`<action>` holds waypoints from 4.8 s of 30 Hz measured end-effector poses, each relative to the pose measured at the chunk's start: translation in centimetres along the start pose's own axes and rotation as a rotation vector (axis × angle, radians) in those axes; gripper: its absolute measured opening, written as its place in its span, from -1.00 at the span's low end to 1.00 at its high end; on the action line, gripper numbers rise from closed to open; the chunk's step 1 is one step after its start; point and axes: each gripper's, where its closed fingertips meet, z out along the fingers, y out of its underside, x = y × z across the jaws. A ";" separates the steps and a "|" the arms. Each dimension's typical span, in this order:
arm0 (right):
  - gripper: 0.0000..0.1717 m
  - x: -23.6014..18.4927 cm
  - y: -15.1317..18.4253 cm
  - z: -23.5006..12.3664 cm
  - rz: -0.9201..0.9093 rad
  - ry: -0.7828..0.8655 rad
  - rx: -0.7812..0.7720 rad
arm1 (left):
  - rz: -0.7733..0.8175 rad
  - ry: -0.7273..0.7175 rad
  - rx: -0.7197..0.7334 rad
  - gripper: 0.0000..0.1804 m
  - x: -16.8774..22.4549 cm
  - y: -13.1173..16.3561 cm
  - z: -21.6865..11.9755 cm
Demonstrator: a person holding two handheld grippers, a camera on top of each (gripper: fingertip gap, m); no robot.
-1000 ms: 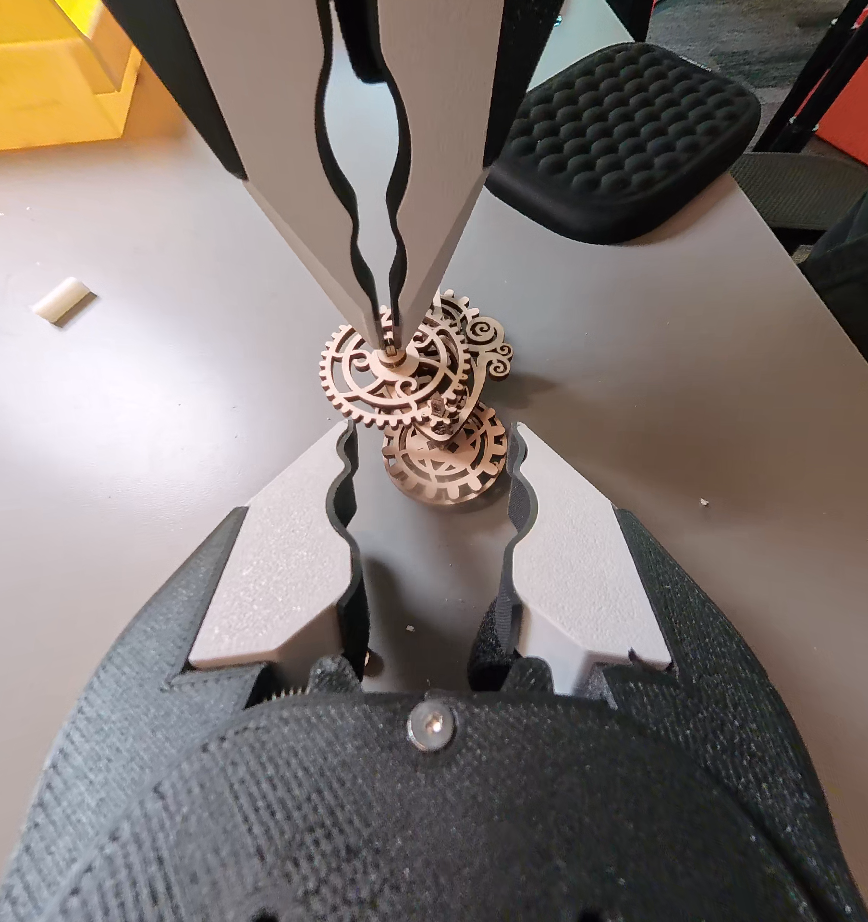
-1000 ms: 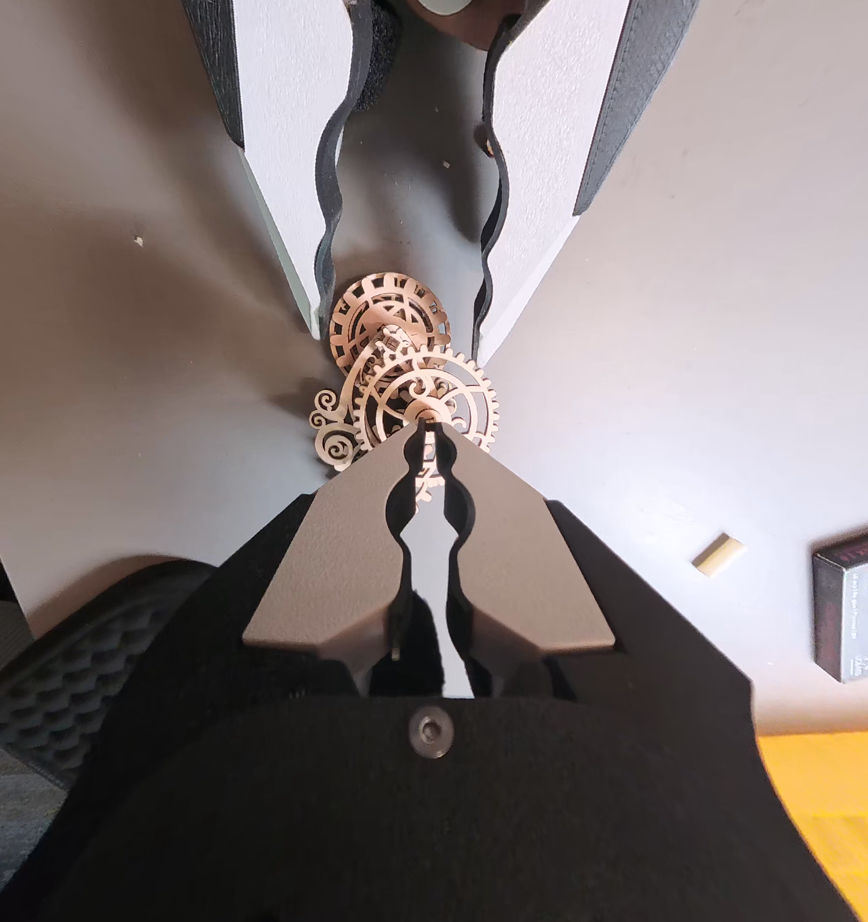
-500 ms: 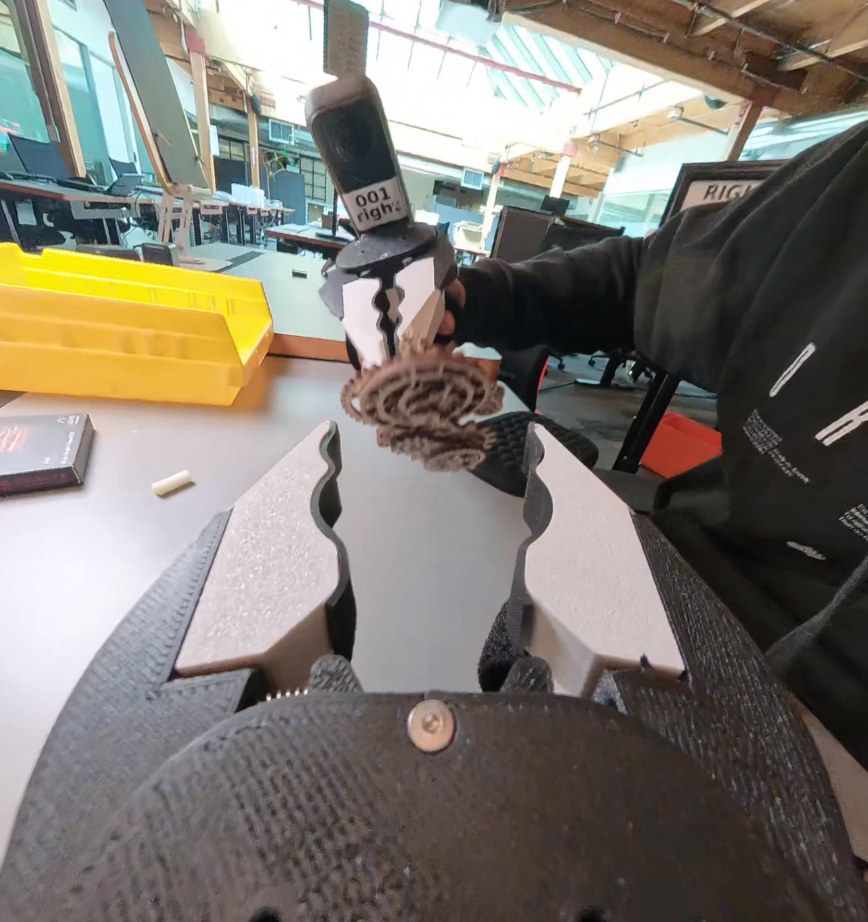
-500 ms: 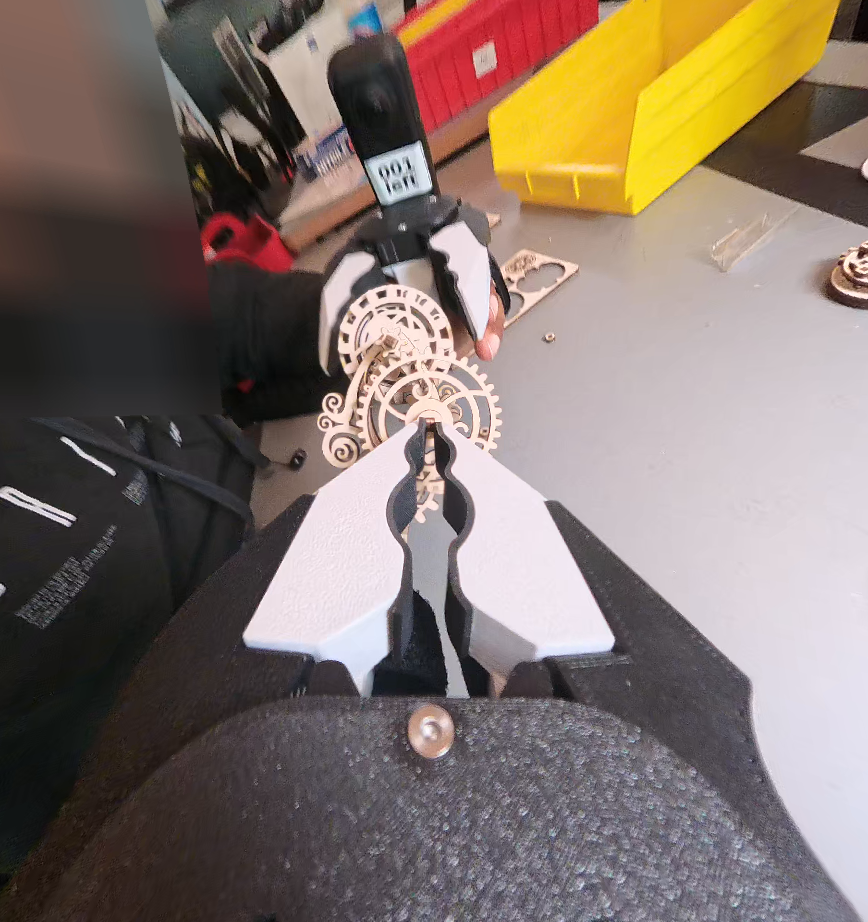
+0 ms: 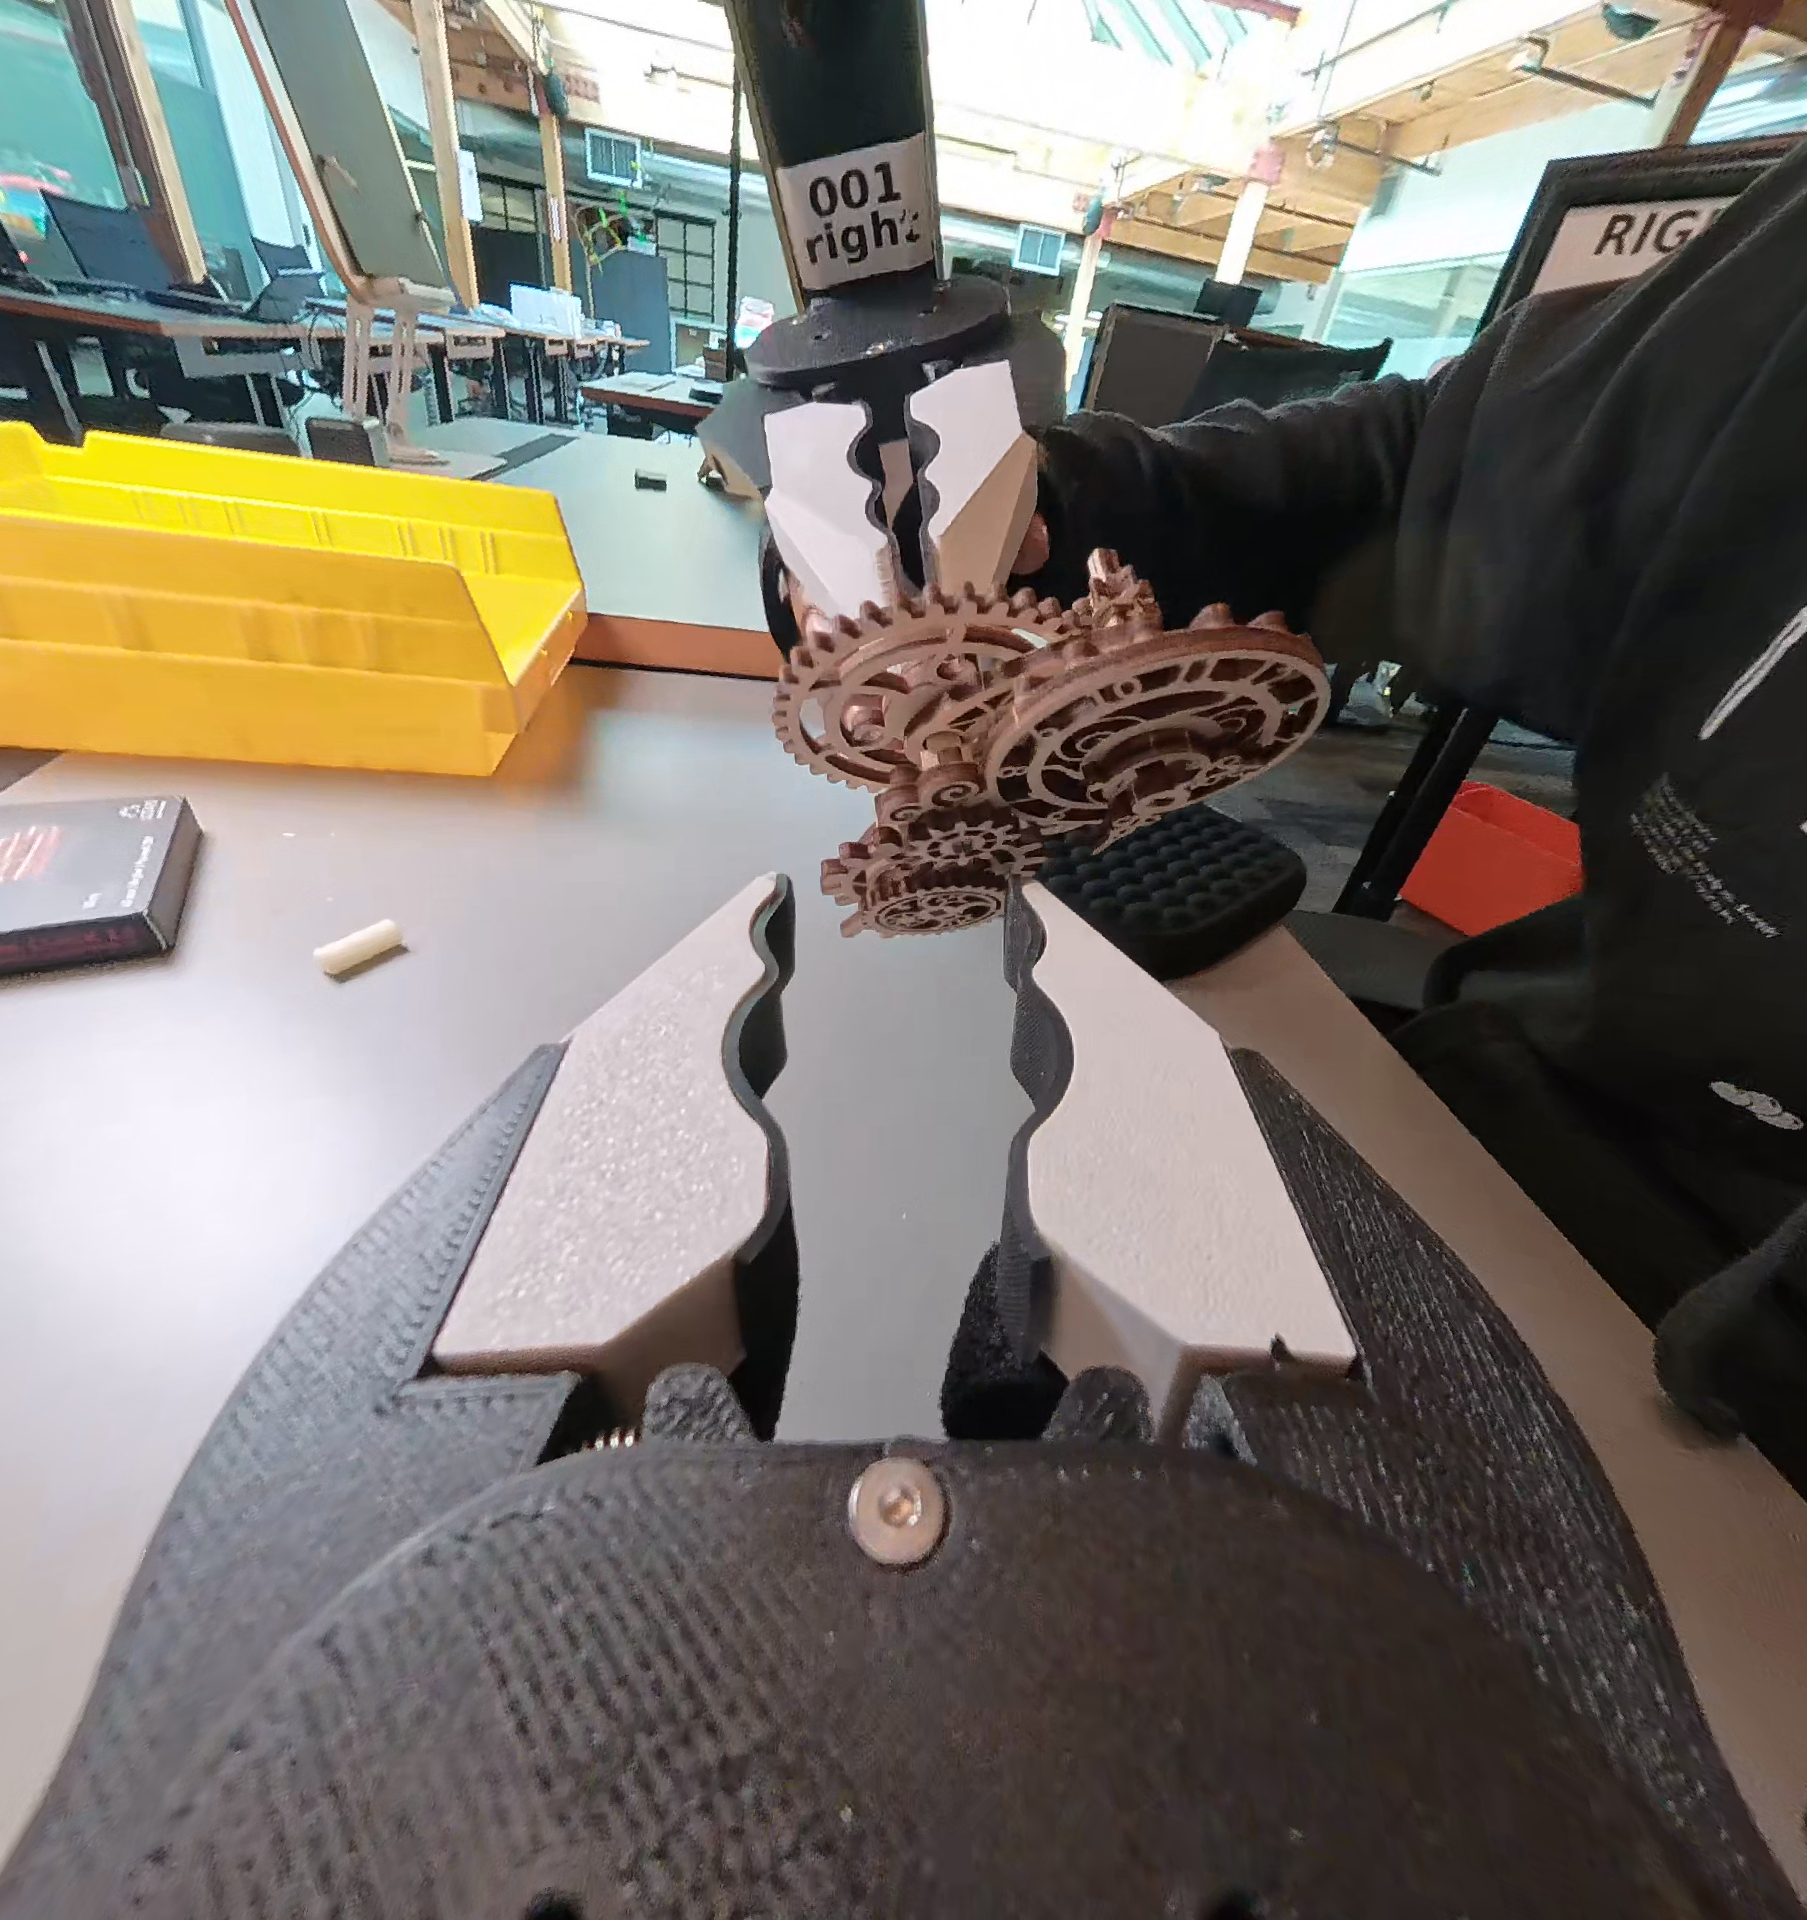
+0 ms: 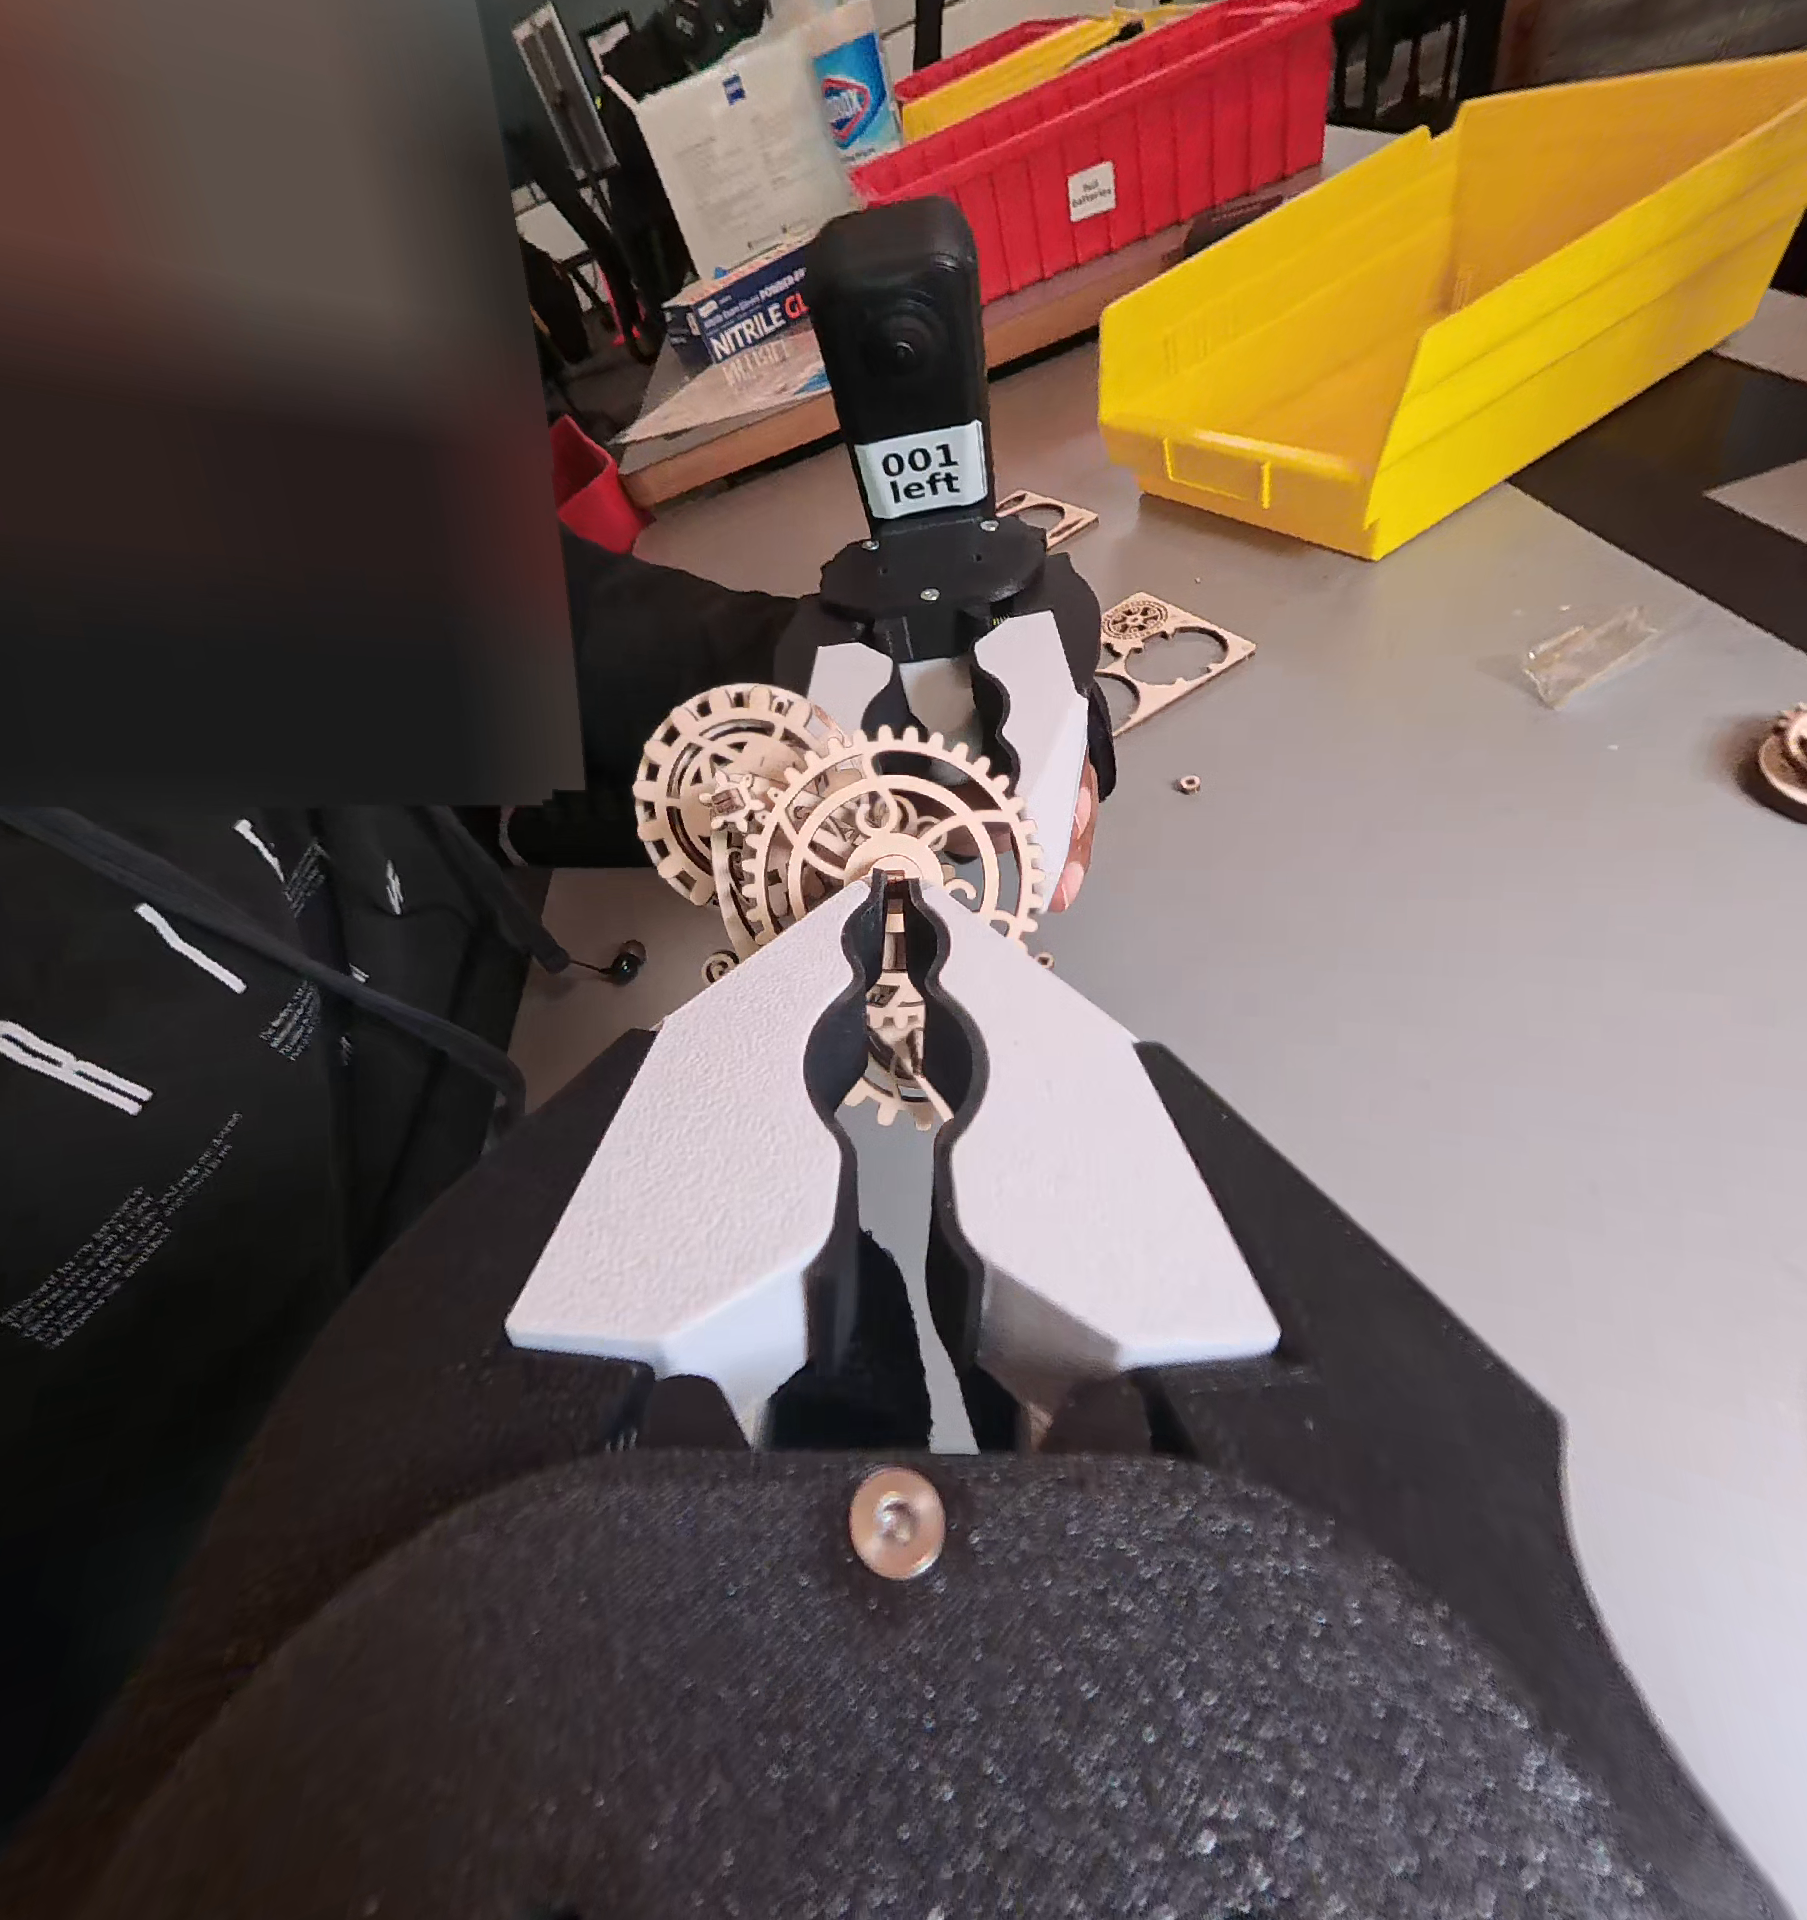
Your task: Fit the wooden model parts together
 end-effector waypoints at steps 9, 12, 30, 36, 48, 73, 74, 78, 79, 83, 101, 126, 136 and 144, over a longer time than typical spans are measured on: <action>-0.99 -1.6 -1.6 0.5 -0.067 -0.059 0.055 | 0.059 0.045 0.087 -0.70 1.7 -2.0 -0.3; -0.99 -1.7 -1.8 0.5 -0.076 -0.067 0.068 | 0.071 0.052 0.101 -0.76 2.0 -2.3 -0.4; -0.99 4.9 5.3 -1.7 -0.099 0.437 -0.621 | 0.034 -0.221 -0.076 -0.61 -4.3 1.4 -1.1; -0.99 7.0 8.5 -1.1 0.019 0.543 -0.818 | 0.060 -0.194 -0.210 -0.30 -3.0 3.5 0.6; -0.99 6.4 9.7 -0.7 0.090 0.498 -0.877 | 0.206 -0.253 -0.578 -0.38 -4.1 9.9 1.9; -0.68 6.2 10.6 -1.3 0.043 0.539 -0.780 | 0.177 -0.321 -0.542 -0.43 -5.9 9.2 -0.1; -0.69 6.5 10.9 -1.1 0.042 0.553 -0.766 | 0.189 -0.325 -0.552 -0.43 -6.0 9.3 0.0; -0.82 6.9 10.9 -0.4 0.026 0.550 -0.711 | 0.238 -0.334 -0.590 -0.47 -6.0 9.8 0.3; -0.83 7.0 10.9 -0.4 0.021 0.545 -0.714 | 0.247 -0.337 -0.598 -0.49 -6.0 9.9 0.4; -0.88 7.1 11.1 -0.2 0.002 0.524 -0.741 | 0.268 -0.342 -0.609 -0.57 -6.1 10.0 0.5; -0.90 5.4 10.1 0.4 -0.431 0.187 -0.884 | 0.272 -0.326 -0.567 -0.68 -5.8 9.4 0.0; -0.64 4.7 11.4 -2.5 -0.169 0.347 -0.549 | 0.294 -0.337 -0.594 -0.67 -5.9 9.9 -0.5; -0.51 4.2 13.9 0.0 -0.075 0.426 -0.408 | 0.288 -0.471 -0.610 -0.72 -7.7 9.7 -1.0; -0.61 6.9 11.5 2.5 -0.038 0.478 -0.280 | 0.174 -0.754 -0.513 -0.69 -12.0 6.9 -6.9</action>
